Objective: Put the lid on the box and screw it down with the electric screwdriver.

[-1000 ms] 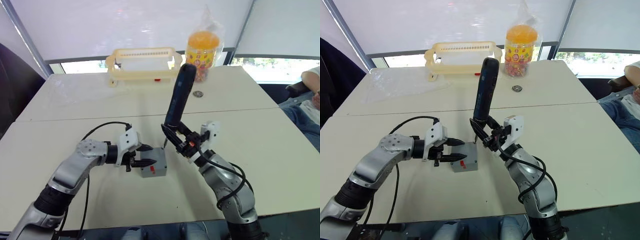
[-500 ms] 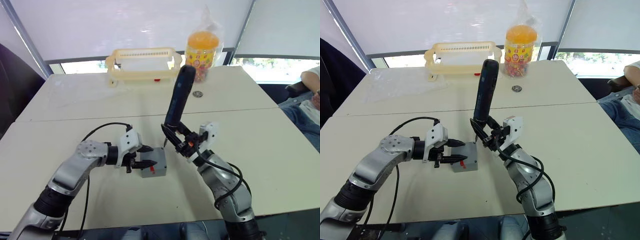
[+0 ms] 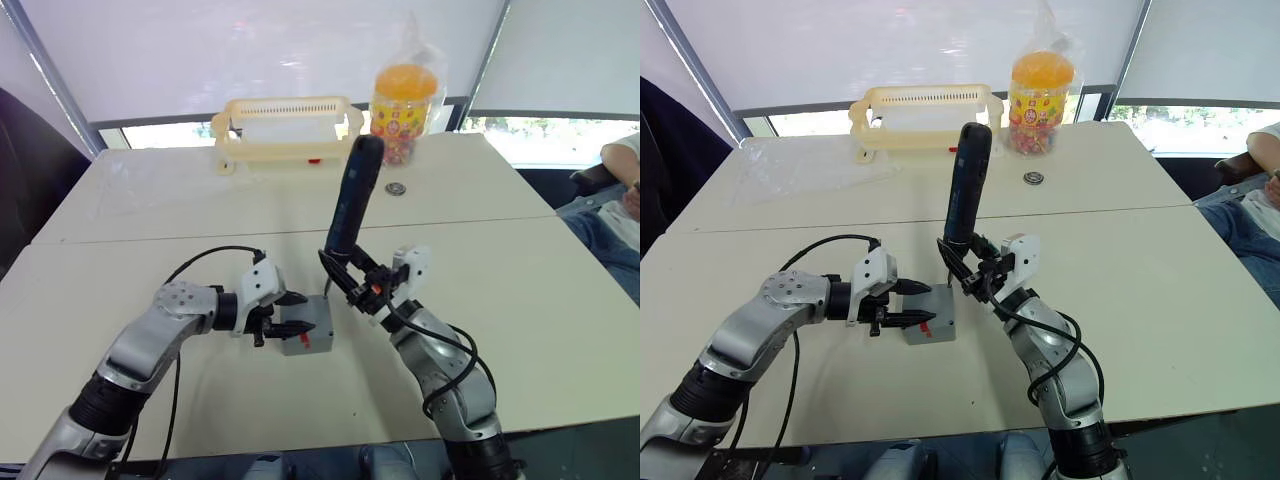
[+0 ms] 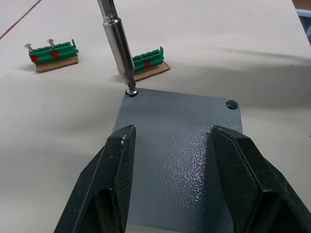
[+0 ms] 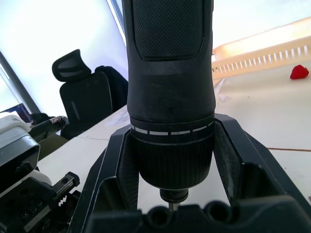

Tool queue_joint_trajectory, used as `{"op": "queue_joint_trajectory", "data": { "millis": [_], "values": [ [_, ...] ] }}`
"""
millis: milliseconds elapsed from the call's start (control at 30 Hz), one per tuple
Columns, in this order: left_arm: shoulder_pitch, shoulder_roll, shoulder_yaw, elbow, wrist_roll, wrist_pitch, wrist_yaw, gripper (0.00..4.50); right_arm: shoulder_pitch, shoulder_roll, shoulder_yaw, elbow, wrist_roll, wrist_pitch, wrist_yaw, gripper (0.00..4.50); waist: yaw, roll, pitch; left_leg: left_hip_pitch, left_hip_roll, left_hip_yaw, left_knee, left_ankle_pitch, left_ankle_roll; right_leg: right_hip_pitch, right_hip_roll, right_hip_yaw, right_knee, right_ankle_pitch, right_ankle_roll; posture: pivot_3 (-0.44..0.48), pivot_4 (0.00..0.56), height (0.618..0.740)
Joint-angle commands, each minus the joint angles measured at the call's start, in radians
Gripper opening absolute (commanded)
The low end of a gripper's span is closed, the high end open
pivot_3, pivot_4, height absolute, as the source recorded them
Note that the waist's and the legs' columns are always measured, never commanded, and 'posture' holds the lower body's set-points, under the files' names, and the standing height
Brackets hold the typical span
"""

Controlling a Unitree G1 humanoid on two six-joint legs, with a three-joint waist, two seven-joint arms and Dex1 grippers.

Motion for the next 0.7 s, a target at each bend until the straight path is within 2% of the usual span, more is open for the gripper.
{"op": "queue_joint_trajectory", "data": {
  "millis": [33, 700],
  "values": [
    [0.016, 0.006, -0.013, -0.014, 0.013, 0.012, 0.002, 2.47, -0.013, 0.003, 0.019, -0.010, -0.028, -0.052, 0.011, 1.75, 0.000, 0.000, 0.000, 0.000, 0.000, 0.000, 0.000, 0.000, 0.000, 0.000, 0.000, 0.000, 0.000, 0.000, 0.000, 0.000, 0.150, 0.740],
    [0.036, 0.021, -0.022, -0.014, 0.024, 0.004, -0.006, 2.47, 0.016, -0.072, 0.103, 0.071, -0.204, -0.164, 0.050, 1.75, -0.001, -0.001, -0.003, 0.002, 0.000, 0.000, 0.000, 0.000, 0.000, 0.002, 0.000, 0.000, 0.000, 0.000, 0.000, 0.000, 0.150, 0.740]
  ]
}}
